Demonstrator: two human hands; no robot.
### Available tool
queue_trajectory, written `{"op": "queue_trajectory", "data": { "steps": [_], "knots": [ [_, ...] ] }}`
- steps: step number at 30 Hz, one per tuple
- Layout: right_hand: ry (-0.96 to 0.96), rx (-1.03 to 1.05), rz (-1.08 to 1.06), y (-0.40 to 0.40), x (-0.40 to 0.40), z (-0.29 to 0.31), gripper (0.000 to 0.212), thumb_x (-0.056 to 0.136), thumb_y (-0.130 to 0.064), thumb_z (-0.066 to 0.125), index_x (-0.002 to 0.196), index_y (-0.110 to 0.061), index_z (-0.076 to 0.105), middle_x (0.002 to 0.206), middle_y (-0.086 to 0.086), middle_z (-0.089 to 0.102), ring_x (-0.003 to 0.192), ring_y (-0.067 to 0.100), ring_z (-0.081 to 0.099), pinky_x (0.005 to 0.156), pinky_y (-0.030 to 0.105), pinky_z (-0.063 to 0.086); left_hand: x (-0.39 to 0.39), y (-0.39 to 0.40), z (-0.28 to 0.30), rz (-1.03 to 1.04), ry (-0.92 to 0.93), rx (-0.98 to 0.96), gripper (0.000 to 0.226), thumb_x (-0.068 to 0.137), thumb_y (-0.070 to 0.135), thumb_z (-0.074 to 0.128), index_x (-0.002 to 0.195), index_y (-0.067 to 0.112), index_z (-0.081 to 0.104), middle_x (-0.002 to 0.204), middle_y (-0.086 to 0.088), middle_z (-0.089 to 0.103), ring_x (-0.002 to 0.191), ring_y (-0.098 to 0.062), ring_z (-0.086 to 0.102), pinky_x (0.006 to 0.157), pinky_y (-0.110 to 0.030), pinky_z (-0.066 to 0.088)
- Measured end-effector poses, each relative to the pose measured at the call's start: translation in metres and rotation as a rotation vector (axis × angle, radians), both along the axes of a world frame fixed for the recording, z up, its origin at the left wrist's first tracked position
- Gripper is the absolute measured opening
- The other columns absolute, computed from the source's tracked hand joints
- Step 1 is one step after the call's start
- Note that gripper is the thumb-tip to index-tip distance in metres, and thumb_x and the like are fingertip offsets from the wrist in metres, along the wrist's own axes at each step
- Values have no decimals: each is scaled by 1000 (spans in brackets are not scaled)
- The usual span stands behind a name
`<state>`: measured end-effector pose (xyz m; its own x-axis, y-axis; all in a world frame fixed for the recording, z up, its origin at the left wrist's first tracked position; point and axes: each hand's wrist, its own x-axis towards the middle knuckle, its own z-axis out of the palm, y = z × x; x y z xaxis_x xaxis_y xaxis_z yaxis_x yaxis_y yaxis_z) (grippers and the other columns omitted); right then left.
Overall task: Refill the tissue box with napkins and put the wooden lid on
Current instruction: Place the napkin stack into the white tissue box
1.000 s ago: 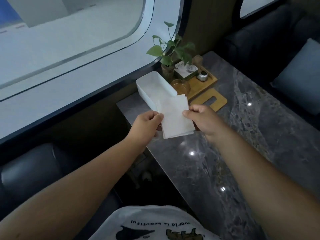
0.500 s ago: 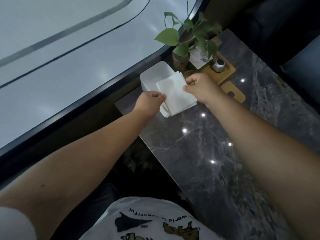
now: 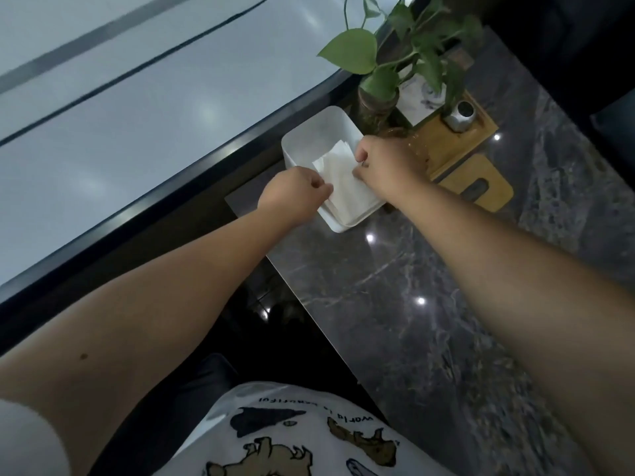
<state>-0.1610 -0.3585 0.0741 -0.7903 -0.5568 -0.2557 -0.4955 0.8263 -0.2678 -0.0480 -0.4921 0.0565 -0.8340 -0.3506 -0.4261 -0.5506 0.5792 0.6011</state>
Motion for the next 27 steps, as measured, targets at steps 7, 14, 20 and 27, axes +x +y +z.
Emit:
{"op": "queue_trajectory", "data": {
  "steps": [7,14,20,27],
  "knots": [
    [42,54,95,-5,0,-16,12,90,-23,61,97,-14,58,88,12,65,78,31,60,60,31,41,-5,5,-3,-87,-74,-34,28,91,36,50,84,16,69,67,-3,70,66,-18,68,58,-31,53],
    [95,105,152,-5,4,-23,22,89,-17,63,109,-8,57,95,19,65,81,37,62,60,31,38,-7,3,-1,-220,-120,-124,37,95,37,41,84,11,64,75,-6,66,68,-21,63,51,-26,42],
    [108,155,141,-6,10,-23,22,90,-9,58,112,-5,54,98,21,64,84,38,62,59,33,39,3,-2,3,-365,-51,-243,35,99,39,39,107,14,62,96,-5,67,79,-24,61,60,-32,47],
    [-15,-116,128,21,29,-6,30,93,-20,54,119,-6,61,121,16,62,105,35,59,85,37,47,21,-6,5,-465,265,-546,35,97,37,39,102,11,63,89,-9,65,78,-33,61,60,-36,42]
  ]
}}
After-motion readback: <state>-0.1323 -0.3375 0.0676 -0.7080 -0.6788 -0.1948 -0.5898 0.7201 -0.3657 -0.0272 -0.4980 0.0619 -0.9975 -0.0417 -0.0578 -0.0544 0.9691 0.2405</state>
